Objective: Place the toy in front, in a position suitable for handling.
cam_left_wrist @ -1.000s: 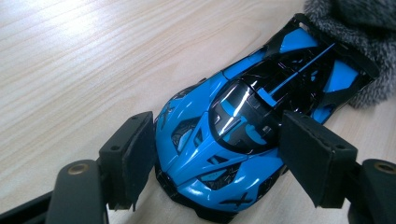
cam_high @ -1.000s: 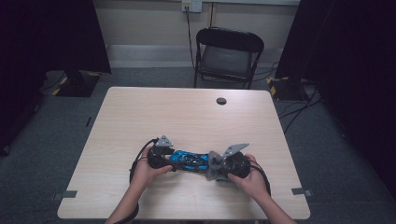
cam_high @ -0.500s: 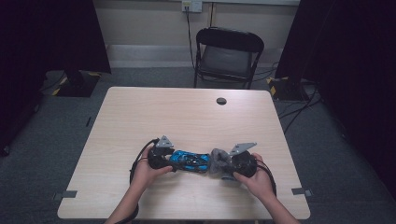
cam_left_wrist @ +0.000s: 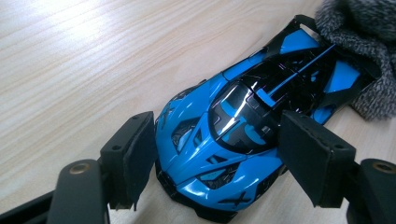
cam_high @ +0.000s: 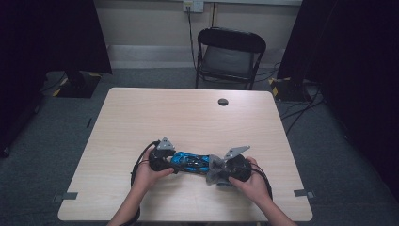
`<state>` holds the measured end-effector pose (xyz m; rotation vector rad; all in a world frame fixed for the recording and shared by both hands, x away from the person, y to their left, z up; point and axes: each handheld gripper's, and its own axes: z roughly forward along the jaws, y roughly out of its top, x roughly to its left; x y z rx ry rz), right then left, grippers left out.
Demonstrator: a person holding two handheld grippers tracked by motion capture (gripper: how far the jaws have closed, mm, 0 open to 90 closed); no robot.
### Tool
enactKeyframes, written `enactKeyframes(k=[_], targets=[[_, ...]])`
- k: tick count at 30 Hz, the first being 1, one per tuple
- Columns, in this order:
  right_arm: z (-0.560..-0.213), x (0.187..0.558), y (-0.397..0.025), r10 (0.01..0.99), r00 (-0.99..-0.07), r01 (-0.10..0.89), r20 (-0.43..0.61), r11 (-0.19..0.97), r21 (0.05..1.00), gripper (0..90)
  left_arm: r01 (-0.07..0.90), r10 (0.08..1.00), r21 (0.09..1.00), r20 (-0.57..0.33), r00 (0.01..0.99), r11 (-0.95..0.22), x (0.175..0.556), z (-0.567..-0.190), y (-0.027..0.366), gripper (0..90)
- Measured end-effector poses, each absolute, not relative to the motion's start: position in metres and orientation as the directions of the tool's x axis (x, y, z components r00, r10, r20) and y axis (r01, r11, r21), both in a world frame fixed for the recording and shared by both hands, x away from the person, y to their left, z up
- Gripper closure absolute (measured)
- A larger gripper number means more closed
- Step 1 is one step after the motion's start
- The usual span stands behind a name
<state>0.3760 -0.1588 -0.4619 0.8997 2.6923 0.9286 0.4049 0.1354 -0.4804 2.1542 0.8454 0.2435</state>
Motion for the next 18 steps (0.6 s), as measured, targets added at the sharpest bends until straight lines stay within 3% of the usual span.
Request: enactKeyframes(k=[18], targets=[[-0.456,0.410,-0.166,0.666,-0.745,0.525,0.015,0.574,0.628,76.1,0.481,0.647,0.732,-0.073,0.759,-0.482,0.404,-0.478,0.134,29.1]])
